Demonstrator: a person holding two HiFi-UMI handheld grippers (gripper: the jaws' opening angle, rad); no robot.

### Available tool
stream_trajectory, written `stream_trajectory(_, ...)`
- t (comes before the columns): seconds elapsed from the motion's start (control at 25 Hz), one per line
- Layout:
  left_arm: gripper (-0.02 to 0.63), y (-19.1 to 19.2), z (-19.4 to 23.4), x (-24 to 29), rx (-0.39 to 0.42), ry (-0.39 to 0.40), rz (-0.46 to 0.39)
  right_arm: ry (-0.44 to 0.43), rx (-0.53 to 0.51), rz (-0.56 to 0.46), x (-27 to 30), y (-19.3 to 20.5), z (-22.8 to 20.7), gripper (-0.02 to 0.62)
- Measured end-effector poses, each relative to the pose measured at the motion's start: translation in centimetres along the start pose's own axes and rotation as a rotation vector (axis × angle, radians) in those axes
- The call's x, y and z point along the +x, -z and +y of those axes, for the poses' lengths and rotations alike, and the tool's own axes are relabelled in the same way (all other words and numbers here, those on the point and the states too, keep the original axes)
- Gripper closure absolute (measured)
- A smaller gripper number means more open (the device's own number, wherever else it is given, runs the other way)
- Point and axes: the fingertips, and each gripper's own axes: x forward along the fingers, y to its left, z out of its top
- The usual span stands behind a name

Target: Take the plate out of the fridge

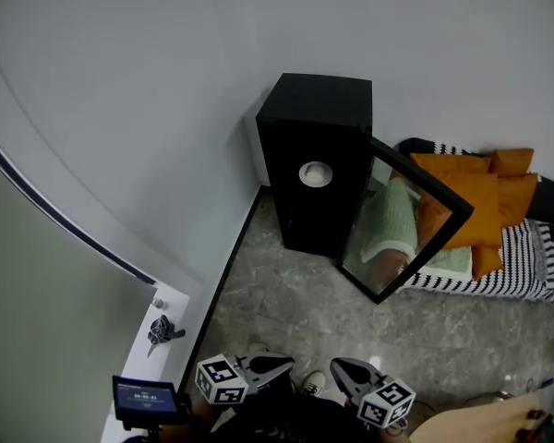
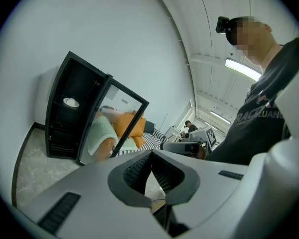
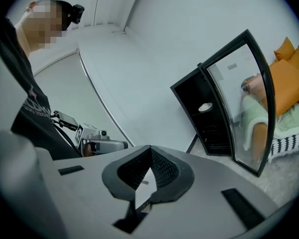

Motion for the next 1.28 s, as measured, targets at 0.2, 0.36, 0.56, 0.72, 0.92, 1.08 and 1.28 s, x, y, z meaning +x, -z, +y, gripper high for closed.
stream_trajectory(0.2,0.606,-1.0,2.1,-0.6,0.002,0.0,-0.001,0.01,0.036,-0.011,2.3,-0.8,-1.0,0.591)
stream_trajectory(0.36,0.606,-2.0,4.4,-2.1,0.0,-0.015,-0.006,0.01,0.046,-0.026,5.0,-2.0,-1.3,0.591)
stream_trajectory(0.56,0.606,-3.8,7.2,-4.0,0.005,-0.029,-0.018,0.019,0.047,-0.035,8.1,-3.9,-1.3,0.591)
stream_trajectory(0.72,0.606,-4.9,9.6,-5.6,-0.006,-0.028,-0.024,0.018,0.053,-0.039,11.4,-5.4,-1.3,0.591)
stream_trajectory(0.92,0.606,-6.4,12.9,-7.0,-0.018,-0.028,-0.03,0.023,0.051,-0.029,15.0,-7.0,-1.5,0.591)
stream_trajectory(1.08,0.606,-8.0,15.2,-8.3,-0.008,-0.033,-0.046,0.023,0.056,-0.029,17.7,-8.2,-1.9,0.591)
stream_trajectory(1.28,0.606,-8.1,17.3,-10.1,-0.007,-0.069,-0.071,0.002,0.039,-0.035,20.6,-9.2,-2.1,0.591)
